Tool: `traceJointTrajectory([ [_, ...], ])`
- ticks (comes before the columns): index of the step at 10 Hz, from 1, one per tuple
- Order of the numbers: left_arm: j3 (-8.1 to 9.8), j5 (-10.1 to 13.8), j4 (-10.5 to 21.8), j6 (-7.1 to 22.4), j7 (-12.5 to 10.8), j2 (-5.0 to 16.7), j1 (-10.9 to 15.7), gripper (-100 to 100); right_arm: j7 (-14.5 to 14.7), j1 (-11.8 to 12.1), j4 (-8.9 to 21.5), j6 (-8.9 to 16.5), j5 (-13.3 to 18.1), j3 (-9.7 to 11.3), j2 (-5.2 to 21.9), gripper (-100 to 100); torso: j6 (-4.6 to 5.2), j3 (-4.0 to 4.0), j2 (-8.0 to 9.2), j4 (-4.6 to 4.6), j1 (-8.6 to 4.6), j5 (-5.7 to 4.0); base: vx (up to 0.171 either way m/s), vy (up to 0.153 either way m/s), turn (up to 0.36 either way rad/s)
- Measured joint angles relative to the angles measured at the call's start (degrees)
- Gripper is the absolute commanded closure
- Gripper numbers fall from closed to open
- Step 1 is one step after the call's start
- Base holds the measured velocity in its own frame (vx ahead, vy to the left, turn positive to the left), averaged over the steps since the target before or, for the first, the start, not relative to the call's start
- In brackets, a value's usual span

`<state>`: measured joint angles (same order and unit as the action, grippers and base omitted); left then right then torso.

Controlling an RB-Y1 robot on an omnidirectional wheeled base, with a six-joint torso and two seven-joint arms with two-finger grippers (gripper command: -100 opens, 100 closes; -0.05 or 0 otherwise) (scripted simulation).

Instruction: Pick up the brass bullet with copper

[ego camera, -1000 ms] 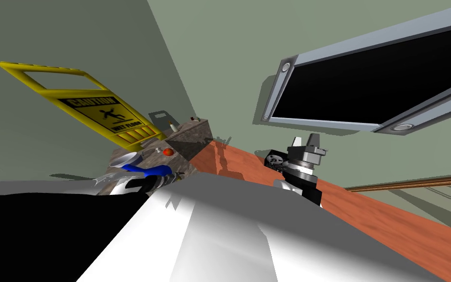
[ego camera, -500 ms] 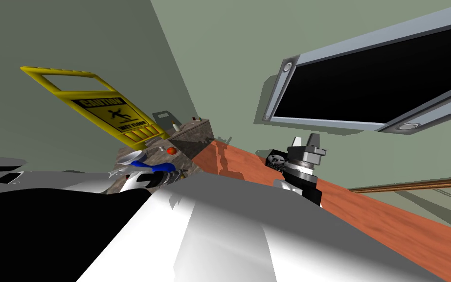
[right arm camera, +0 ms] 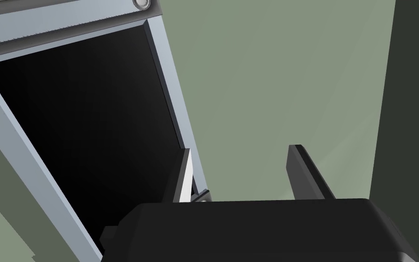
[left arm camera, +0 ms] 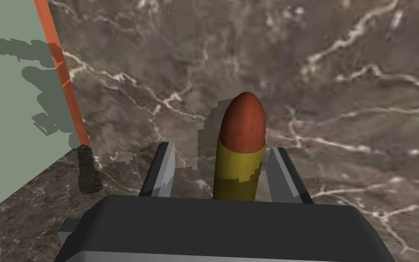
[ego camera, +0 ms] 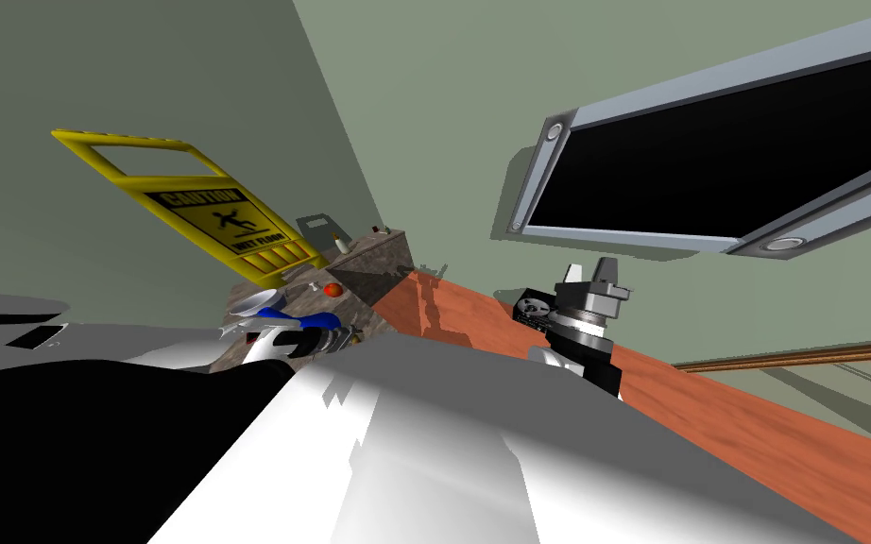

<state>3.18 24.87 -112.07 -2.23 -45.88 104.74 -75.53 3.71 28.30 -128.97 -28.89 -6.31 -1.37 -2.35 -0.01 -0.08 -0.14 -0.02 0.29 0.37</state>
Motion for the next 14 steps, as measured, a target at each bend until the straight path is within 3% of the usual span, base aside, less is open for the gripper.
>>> traceJointTrajectory([
  [3,0.02,0.0,0.0,0.0,0.0,0.0,0.0,100,0.0,0.0,0.0,0.0,0.0,0.0,0.0,0,0.0,-0.03,-0.04,-0.03,0.0,0.01,0.0,0.0,0.0],
  [4,0.02,0.0,0.0,0.0,0.0,0.0,0.0,0,0.0,0.0,0.0,0.0,0.0,0.0,0.0,0,0.0,-0.03,-0.03,-0.02,0.0,0.01,0.0,0.0,0.0],
  [5,0.02,0.0,0.0,0.0,0.0,0.0,0.0,100,0.0,0.0,0.0,0.0,0.0,0.0,0.0,0,0.0,-0.02,-0.03,-0.02,0.0,0.01,0.012,0.0,0.012],
  [9,4.32,-1.5,1.6,-3.1,-0.1,-1.8,-5.7,100,0.0,0.0,0.0,0.0,0.0,0.0,0.0,0,-0.01,-0.05,-0.09,-0.03,-0.05,0.0,0.025,-0.014,-0.021],
  [11,7.24,-2.9,3.1,-5.7,-0.1,-3.5,-10.0,100,0.0,0.0,0.0,0.0,0.0,0.0,0.0,0,0.01,-0.11,-0.2,-0.03,-0.12,-0.02,0.052,-0.029,-0.028],
  [12,7.64,-3.3,3.3,-6.3,0.0,-4.0,-10.9,100,0.0,0.0,0.0,0.0,0.0,0.0,0.0,0,-0.01,-0.1,-0.17,-0.04,-0.1,-0.01,0.03,-0.027,-0.04],
  [14,11.3,-4.7,4.2,-8.4,-0.1,-5.8,-15.6,100,0.0,0.0,0.0,0.0,0.0,0.0,0.0,0,0.01,-0.09,-0.17,-0.02,-0.13,-0.04,0.055,-0.036,-0.047],
])
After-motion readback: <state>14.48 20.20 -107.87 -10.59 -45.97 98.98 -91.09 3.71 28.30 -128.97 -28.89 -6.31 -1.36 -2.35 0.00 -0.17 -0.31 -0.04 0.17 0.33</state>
